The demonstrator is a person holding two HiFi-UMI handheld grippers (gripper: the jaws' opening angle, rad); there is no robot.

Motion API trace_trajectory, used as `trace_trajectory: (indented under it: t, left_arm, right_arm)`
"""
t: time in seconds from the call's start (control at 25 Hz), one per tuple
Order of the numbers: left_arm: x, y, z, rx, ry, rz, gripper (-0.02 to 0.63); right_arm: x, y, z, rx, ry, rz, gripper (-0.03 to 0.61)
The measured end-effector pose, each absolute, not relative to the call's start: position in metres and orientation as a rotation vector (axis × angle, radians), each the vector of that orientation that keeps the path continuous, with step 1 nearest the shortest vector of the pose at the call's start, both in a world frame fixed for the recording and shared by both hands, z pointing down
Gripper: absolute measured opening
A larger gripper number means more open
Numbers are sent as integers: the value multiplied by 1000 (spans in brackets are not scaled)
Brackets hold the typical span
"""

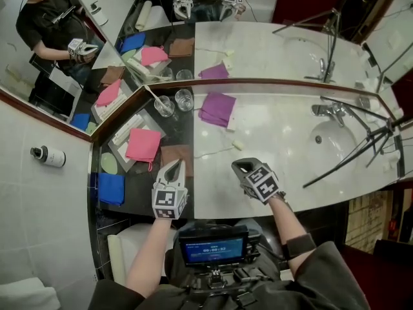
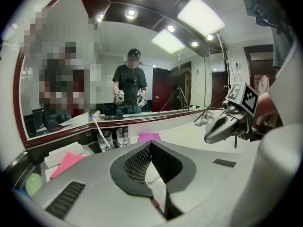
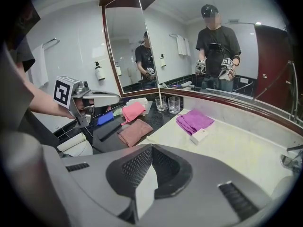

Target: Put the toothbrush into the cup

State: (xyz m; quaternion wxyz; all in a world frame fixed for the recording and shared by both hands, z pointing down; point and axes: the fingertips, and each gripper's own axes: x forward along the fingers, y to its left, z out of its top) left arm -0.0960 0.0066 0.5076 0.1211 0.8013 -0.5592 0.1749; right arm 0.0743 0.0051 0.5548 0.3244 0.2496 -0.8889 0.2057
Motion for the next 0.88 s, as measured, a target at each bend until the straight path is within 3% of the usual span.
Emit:
trace_trajectory:
  t: [0.52,0.88]
  left_arm:
    - [-72,-5,525,2352,-1495,541,28]
    - [-59,-12,548,2328,-1427,567,120]
  right_arm:
    - [77,-4,567,655,-2308,578,6]
    - [85,-8,575,668,-2296,610,6]
